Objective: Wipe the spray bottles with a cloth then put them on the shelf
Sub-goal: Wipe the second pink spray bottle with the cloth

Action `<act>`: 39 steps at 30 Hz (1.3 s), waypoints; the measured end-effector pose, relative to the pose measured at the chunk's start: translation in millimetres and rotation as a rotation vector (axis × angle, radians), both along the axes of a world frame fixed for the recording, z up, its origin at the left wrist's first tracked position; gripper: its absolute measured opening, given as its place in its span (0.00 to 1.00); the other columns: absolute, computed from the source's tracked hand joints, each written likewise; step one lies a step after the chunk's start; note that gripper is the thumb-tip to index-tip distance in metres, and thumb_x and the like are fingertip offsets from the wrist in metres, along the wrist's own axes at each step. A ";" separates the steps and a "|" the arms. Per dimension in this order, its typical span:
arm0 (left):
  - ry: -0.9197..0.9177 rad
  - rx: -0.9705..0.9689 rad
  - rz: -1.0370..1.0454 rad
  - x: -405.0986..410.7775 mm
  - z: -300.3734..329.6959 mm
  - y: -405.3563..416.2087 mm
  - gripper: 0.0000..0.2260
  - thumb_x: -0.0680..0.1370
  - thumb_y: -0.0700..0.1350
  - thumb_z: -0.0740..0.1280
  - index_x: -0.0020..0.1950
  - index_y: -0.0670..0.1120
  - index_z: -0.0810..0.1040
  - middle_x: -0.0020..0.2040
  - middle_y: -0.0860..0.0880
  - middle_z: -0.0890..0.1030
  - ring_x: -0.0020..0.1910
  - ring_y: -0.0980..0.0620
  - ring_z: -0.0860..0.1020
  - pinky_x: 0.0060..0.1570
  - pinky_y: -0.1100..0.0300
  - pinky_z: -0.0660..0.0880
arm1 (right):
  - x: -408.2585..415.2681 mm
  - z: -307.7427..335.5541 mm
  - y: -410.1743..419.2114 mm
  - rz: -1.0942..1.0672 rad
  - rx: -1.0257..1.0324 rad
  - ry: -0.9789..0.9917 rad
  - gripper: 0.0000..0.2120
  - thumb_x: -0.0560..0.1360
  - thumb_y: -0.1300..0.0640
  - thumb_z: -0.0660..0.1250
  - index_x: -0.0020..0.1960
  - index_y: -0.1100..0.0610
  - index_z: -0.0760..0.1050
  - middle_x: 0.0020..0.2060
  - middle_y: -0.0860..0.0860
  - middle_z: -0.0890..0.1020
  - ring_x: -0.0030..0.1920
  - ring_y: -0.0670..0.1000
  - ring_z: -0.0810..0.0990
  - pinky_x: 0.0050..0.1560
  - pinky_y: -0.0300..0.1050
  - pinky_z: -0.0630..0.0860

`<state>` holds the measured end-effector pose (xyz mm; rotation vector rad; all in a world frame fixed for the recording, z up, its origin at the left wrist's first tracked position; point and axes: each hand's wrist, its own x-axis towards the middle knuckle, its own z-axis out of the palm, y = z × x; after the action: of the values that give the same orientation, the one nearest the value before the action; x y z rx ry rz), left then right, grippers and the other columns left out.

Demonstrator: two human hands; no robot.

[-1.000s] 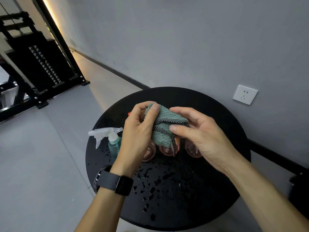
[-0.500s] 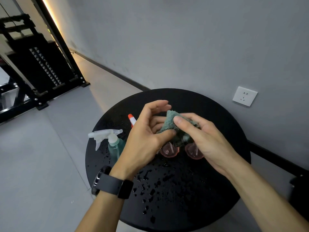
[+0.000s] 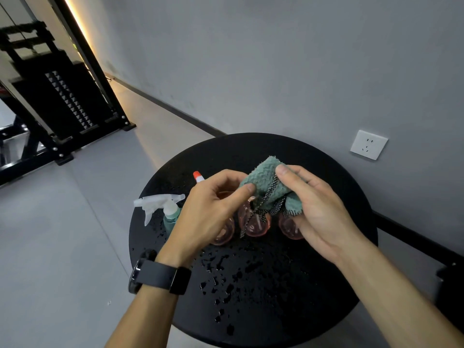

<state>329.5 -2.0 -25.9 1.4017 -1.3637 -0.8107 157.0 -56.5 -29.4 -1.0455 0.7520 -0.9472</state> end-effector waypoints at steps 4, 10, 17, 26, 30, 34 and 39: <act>0.001 -0.075 0.057 -3.2 -1.6 -0.9 0.02 0.81 0.46 0.69 0.48 0.53 0.80 0.44 0.48 0.84 0.43 0.42 0.82 0.48 0.38 0.79 | -0.4 -0.2 -0.9 0.059 -0.005 -0.032 0.09 0.77 0.58 0.66 0.54 0.61 0.81 0.51 0.61 0.84 0.53 0.56 0.83 0.57 0.51 0.78; 0.049 -0.083 0.068 -5.3 -0.5 -1.0 0.04 0.81 0.45 0.68 0.52 0.54 0.79 0.47 0.56 0.83 0.45 0.48 0.82 0.40 0.50 0.79 | -4.0 -2.5 -3.3 0.091 -0.031 0.016 0.10 0.75 0.57 0.67 0.53 0.59 0.81 0.52 0.58 0.84 0.55 0.57 0.83 0.57 0.56 0.78; 0.174 -0.101 0.102 -5.0 -4.2 -0.8 0.09 0.77 0.41 0.72 0.56 0.49 0.80 0.44 0.57 0.82 0.41 0.57 0.80 0.40 0.66 0.76 | -5.8 -3.3 -4.7 0.064 -0.110 0.099 0.08 0.78 0.61 0.66 0.55 0.56 0.80 0.52 0.52 0.85 0.54 0.52 0.83 0.58 0.53 0.78; 0.204 -0.014 0.088 -2.2 -9.7 12.7 0.09 0.76 0.38 0.73 0.51 0.50 0.82 0.50 0.44 0.84 0.50 0.37 0.82 0.50 0.49 0.82 | -10.3 -5.3 1.3 0.089 -0.190 0.192 0.08 0.77 0.60 0.68 0.55 0.56 0.80 0.50 0.50 0.86 0.54 0.48 0.83 0.58 0.46 0.76; 0.183 0.055 0.085 -2.1 -16.8 24.6 0.10 0.76 0.37 0.74 0.51 0.51 0.83 0.49 0.49 0.83 0.50 0.32 0.80 0.52 0.35 0.78 | -15.9 -10.7 11.1 0.147 -0.225 0.283 0.07 0.77 0.58 0.68 0.54 0.56 0.81 0.48 0.46 0.86 0.52 0.44 0.83 0.56 0.40 0.76; 0.154 0.149 0.061 -2.2 -26.4 37.0 0.11 0.75 0.36 0.74 0.49 0.53 0.83 0.46 0.51 0.83 0.42 0.42 0.78 0.49 0.37 0.78 | -22.6 -22.2 23.1 0.205 -0.204 0.364 0.05 0.76 0.58 0.70 0.51 0.54 0.82 0.46 0.47 0.86 0.45 0.41 0.83 0.50 0.39 0.76; 0.041 0.297 -0.025 -2.0 -40.3 52.7 0.11 0.74 0.37 0.75 0.51 0.51 0.82 0.43 0.55 0.83 0.41 0.52 0.79 0.46 0.59 0.79 | -31.6 -38.3 36.3 0.310 -0.159 0.496 0.04 0.76 0.62 0.69 0.51 0.58 0.80 0.47 0.54 0.85 0.51 0.53 0.84 0.54 0.53 0.81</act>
<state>327.4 50.7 -66.2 1.5872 -1.2679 -1.0871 125.4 -20.2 -67.7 -1.5168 0.8936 -0.4871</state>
